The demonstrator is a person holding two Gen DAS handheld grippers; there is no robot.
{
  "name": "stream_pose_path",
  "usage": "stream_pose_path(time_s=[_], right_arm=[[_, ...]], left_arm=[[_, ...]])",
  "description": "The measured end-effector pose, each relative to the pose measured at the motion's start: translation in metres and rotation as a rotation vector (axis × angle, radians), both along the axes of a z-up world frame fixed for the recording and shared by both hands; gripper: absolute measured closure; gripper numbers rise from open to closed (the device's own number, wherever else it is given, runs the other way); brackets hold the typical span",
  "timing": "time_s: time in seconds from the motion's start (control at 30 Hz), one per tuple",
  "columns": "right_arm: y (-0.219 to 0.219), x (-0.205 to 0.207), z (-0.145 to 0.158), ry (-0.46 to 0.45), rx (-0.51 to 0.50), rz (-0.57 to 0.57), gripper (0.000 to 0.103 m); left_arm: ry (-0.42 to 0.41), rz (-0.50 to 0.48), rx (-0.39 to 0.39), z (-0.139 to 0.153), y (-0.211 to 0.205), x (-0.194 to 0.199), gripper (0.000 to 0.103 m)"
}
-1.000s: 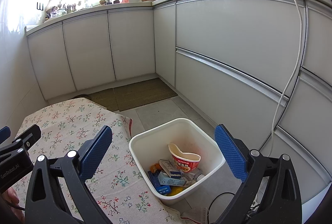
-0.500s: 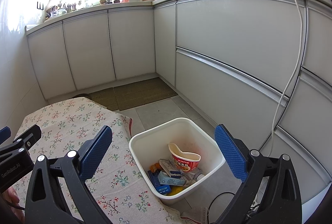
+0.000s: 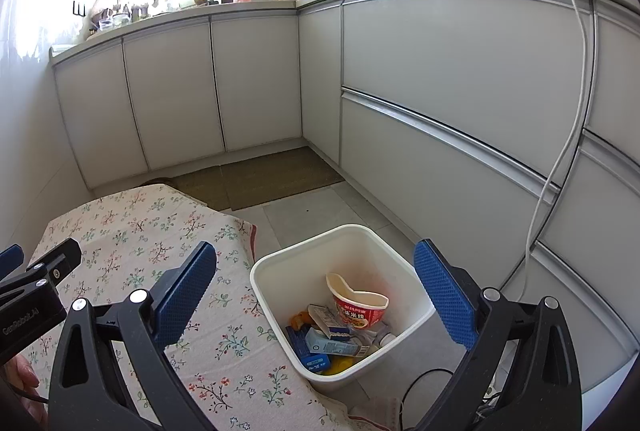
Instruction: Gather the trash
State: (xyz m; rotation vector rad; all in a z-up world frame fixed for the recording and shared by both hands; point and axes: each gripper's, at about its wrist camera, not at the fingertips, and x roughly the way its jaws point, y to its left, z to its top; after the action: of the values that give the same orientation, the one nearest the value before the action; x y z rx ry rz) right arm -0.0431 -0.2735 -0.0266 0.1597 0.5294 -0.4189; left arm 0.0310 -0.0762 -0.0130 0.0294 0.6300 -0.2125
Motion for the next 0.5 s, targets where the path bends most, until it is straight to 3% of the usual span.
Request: stream_pose_path(time_s=[0.5], right_arm=[[-0.0009, 0.0003, -0.0002, 0.001, 0.001, 0.001, 0.007]], left_arm=[[-0.045, -0.063, 0.009, 0.0036, -0.009, -0.0064, 0.016]])
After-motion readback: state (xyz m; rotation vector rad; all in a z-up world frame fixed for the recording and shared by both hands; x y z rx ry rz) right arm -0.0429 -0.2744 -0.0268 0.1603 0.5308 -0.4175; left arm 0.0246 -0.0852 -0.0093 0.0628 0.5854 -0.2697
